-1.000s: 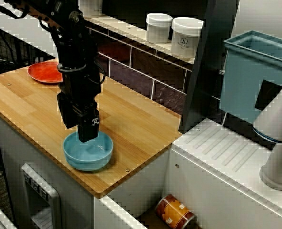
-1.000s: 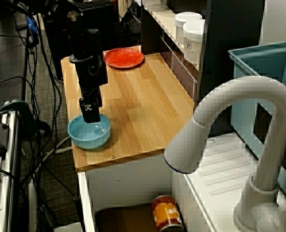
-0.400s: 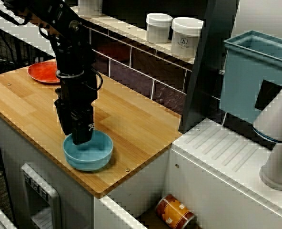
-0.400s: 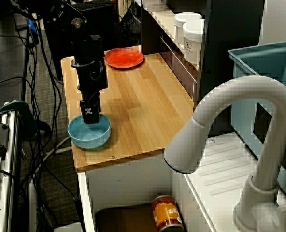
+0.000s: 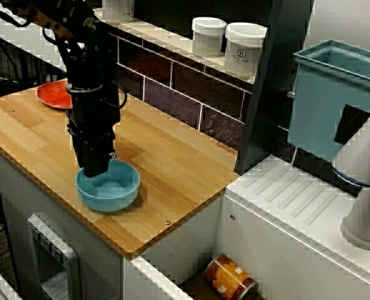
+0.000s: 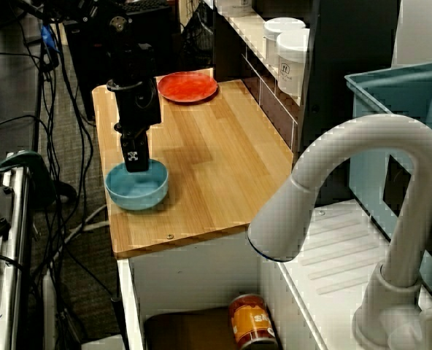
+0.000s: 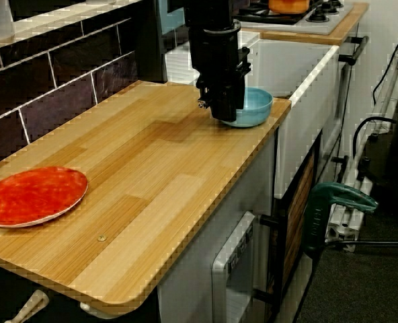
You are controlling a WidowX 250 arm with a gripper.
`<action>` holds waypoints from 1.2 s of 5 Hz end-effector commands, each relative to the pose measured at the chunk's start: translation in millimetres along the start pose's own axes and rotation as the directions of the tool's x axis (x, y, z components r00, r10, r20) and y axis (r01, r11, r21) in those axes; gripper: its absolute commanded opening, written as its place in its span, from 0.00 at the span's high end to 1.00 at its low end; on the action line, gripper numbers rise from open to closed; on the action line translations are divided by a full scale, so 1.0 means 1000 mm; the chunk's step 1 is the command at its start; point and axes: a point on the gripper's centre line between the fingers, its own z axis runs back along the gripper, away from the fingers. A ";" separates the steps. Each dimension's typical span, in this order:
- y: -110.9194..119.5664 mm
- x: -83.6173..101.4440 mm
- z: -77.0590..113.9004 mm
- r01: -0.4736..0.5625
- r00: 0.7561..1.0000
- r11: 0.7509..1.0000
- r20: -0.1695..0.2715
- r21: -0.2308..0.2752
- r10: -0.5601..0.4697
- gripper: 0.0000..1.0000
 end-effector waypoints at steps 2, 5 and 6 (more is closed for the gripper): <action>0.056 0.000 0.017 -0.094 0.992 0.996 0.085 0.008 0.093 1.00; 0.138 -0.009 0.043 -0.305 0.938 0.952 0.163 -0.031 0.306 1.00; 0.159 -0.016 0.049 -0.351 0.918 0.935 0.180 -0.050 0.354 1.00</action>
